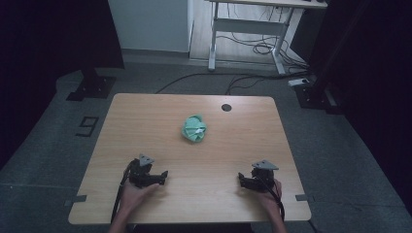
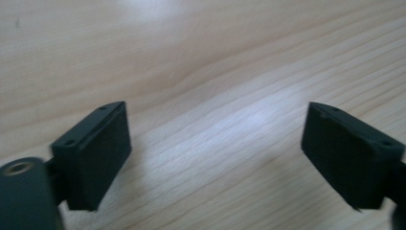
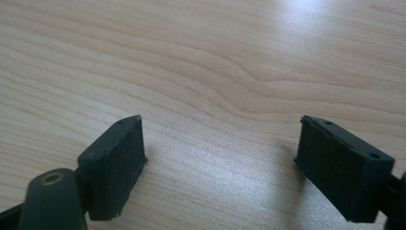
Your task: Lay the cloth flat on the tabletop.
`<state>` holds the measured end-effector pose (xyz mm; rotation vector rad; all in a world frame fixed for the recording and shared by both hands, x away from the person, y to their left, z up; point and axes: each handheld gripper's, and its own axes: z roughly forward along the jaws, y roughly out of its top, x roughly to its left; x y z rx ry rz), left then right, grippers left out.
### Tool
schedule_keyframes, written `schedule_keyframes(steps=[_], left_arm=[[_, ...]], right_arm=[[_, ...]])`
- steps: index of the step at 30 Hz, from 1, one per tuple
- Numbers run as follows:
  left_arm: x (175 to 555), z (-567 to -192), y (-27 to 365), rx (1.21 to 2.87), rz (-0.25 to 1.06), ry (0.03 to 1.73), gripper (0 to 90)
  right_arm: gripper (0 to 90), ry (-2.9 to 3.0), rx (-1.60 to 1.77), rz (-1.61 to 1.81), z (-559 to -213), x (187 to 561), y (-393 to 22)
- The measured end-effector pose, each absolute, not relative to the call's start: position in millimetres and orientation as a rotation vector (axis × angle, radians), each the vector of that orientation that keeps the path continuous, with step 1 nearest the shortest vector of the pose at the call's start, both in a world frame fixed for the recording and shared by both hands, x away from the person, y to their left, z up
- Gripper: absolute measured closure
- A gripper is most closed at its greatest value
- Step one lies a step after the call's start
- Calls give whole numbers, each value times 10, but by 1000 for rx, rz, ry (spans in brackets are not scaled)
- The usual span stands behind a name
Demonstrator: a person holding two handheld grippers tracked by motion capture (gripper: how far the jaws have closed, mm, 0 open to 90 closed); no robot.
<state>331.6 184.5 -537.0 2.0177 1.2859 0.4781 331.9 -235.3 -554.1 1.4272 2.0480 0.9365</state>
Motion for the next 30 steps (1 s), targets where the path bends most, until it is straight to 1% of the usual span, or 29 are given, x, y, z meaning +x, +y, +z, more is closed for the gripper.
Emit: schedule_keyframes(steps=[3, 6, 9, 11, 17, 21, 28, 30], left_arm=[[3271, -5328, 1807, 2026, 526, 1257, 130], [3250, -5305, 1807, 2012, 540, 1251, 141], [3208, -5263, 1828, 1994, 592, 1249, 149], [3175, -5242, 1844, 1970, 624, 1247, 173], [3142, -5220, 1835, 1967, 595, 1227, 182], [3125, -5243, 1795, 1981, 594, 1211, 241], [3149, -5266, 1739, 2005, 583, 1186, 263], [3145, -5276, 1745, 2011, 560, 1200, 272]], right_arm=[[187, 2028, 1470, 999, -5528, 3312, -2392], [188, 2024, 1462, 1005, -5514, 3308, -2397], [196, 2013, 1435, 1035, -5468, 3293, -2385], [196, 2003, 1428, 1046, -5447, 3288, -2374], [199, 2018, 1426, 1088, -5408, 3297, -2343], [200, 2027, 1407, 1088, -5386, 3309, -2266], [202, 2041, 1363, 1110, -5327, 3358, -2105], [202, 2050, 1345, 1111, -5316, 3376, -2057]])
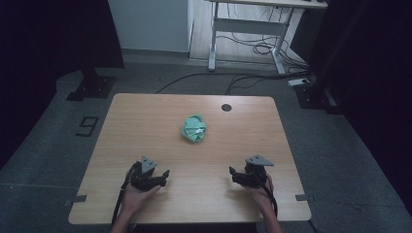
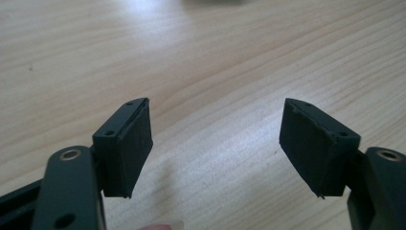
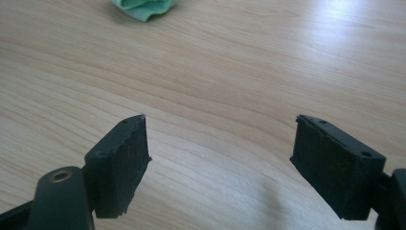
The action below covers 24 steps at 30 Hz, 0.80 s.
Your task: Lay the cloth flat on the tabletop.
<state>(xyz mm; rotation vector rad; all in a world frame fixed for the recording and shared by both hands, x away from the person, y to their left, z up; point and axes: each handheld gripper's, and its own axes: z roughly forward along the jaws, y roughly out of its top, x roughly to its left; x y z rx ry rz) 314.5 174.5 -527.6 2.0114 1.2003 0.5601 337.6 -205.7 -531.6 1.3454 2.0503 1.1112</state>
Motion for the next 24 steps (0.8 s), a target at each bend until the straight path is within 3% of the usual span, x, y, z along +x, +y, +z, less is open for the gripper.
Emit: schedule_keyframes(steps=[24], left_arm=[[3121, -5283, 1843, 1976, 477, 1248, 298]], right_arm=[[218, 2094, 1272, 1218, -5189, 3573, -1606]])
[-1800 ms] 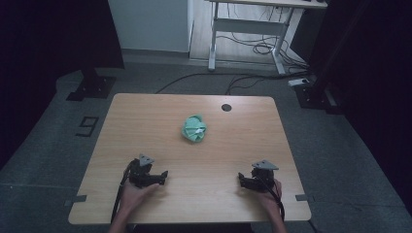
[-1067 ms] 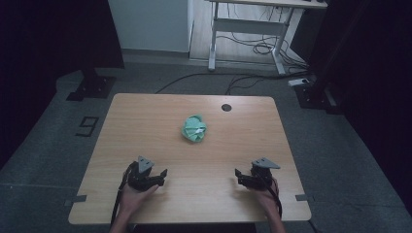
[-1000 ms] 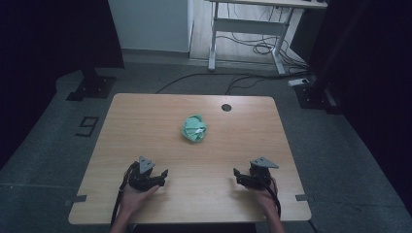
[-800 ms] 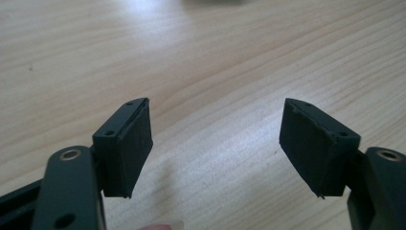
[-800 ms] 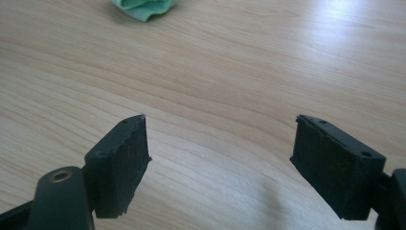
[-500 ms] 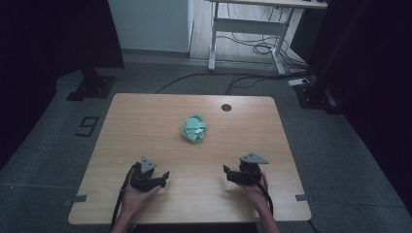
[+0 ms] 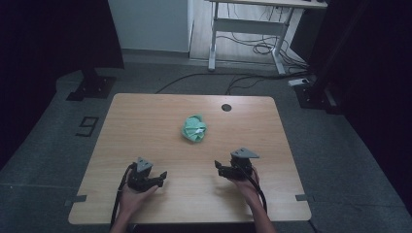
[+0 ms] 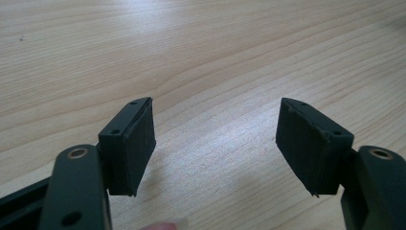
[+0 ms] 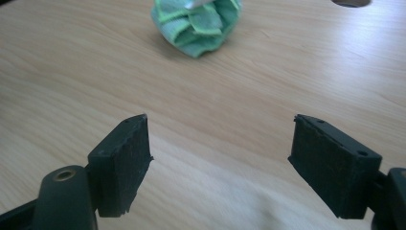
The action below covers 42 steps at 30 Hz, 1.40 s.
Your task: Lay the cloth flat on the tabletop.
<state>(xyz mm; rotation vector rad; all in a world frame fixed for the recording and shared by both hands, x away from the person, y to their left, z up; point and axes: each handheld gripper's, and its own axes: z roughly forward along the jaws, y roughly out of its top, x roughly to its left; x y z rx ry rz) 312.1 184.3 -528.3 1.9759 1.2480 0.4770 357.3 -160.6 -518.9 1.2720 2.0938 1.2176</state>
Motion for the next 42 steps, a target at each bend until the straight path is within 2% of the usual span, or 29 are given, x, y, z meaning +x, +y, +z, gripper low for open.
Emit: schedule_keyframes(steps=[42], left_arm=[[3118, -5299, 1895, 2001, 453, 1237, 324]], right_arm=[[227, 2189, 1226, 1232, -5082, 4378, -949]])
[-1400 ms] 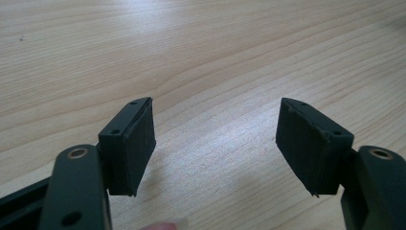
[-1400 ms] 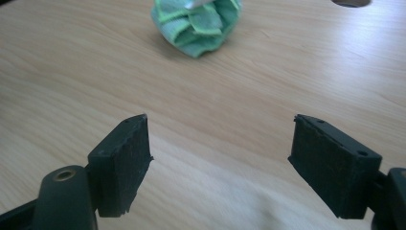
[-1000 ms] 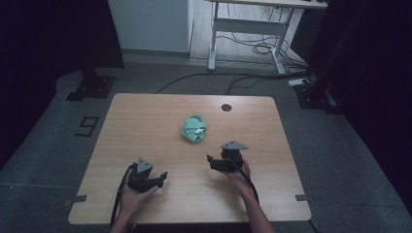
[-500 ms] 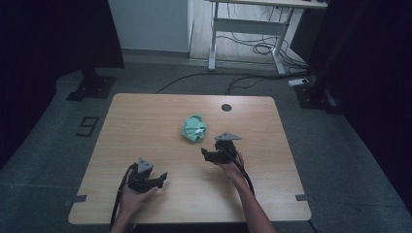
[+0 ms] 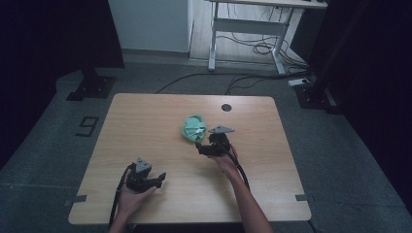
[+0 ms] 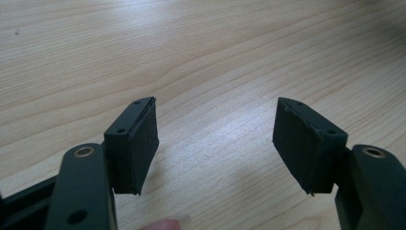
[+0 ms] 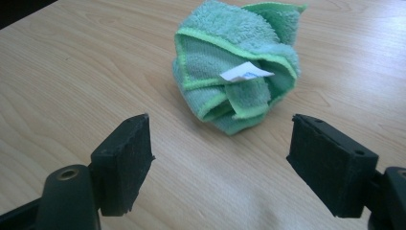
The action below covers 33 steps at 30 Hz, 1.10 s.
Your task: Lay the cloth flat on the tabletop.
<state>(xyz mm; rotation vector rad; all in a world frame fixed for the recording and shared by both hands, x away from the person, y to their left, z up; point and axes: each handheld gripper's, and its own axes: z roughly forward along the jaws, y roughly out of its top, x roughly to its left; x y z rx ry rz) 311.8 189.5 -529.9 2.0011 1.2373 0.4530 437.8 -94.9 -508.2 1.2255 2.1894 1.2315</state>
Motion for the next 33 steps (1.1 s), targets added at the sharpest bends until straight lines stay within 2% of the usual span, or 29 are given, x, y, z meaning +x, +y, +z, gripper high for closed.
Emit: schedule_keyframes(steps=[19, 33], left_arm=[[3125, -5325, 1919, 2014, 441, 1243, 324], [3132, -5332, 1952, 2012, 427, 1249, 324]], right_arm=[[213, 2180, 1205, 1233, -5049, 4714, -754], [143, 2189, 1189, 1176, -5074, 5040, -484]])
